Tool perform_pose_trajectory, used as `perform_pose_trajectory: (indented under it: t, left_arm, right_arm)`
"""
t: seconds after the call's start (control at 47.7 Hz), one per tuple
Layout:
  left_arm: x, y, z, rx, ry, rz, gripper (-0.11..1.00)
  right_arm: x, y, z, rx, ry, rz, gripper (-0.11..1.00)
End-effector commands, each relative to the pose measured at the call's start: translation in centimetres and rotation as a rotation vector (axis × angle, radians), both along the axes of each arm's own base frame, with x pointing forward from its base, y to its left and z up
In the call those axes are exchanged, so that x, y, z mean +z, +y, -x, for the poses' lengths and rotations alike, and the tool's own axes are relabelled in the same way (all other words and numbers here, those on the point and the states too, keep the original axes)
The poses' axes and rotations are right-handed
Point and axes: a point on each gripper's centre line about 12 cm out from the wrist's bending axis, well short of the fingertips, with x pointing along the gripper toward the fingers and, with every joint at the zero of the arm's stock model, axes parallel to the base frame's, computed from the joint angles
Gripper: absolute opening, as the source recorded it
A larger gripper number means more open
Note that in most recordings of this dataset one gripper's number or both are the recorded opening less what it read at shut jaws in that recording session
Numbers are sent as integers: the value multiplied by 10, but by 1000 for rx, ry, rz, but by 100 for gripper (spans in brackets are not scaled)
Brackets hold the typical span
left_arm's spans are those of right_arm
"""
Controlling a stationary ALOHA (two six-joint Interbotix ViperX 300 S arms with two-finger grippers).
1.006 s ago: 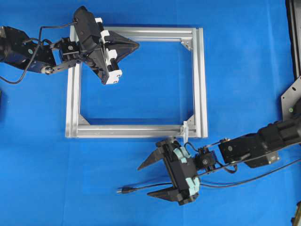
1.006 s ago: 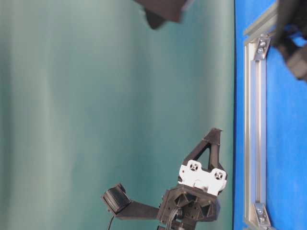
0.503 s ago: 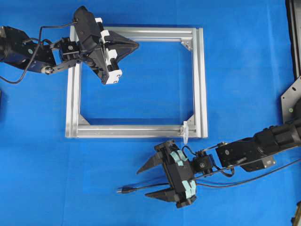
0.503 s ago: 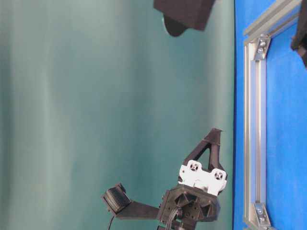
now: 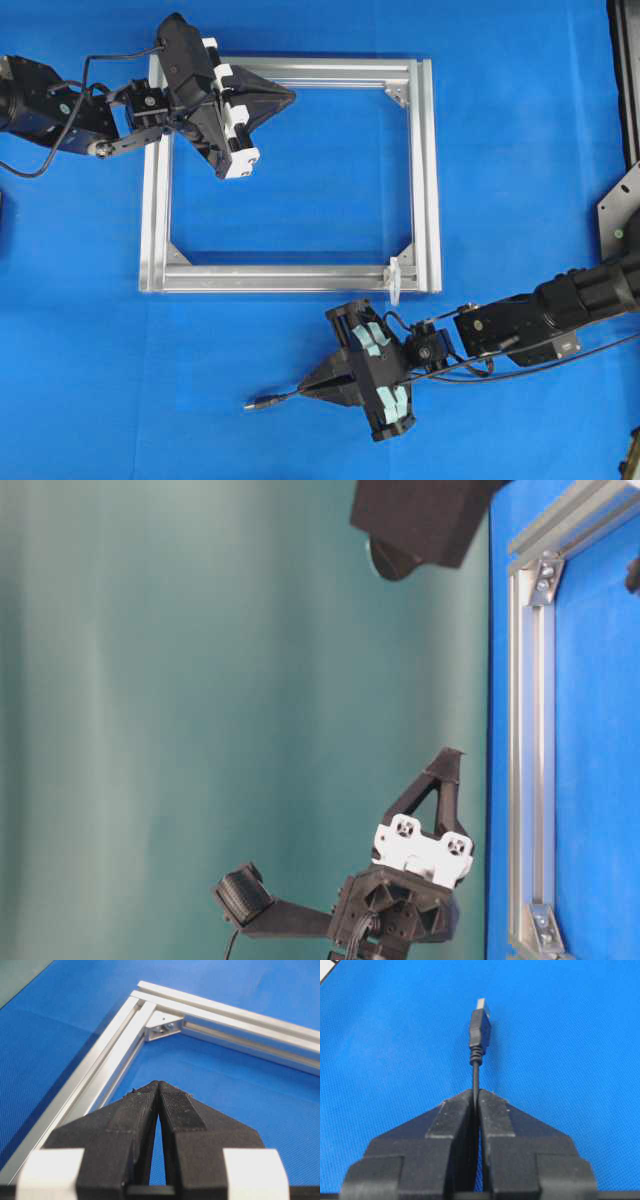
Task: Insert the wire through the string loop located on the right side.
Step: 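Lift the cable plug with the right gripper and carry it rightward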
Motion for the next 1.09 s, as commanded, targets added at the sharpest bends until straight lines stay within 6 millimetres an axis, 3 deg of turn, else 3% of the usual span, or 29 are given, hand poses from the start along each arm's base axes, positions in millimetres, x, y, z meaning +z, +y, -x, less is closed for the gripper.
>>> perform_pose_trajectory:
  t: [0.0,0.21,0.482,1.069]
  left_arm:
    - [16,1,-2,0,-44,-14,0]
    - [15,1,-2,0,-43,-13,0]
    - [17,1,-3,0,-48,-15,0]
    - [17,1,-3,0,-47,-14,0]
  right_arm:
    - [12,3,-4,4,-39,-13,-2]
    - [26,2,-2,6,-49,-19,-2]
    - [76,-1,10,20,-59,-18,-2]
    - [76,-2,13,24,-43,-7,-2]
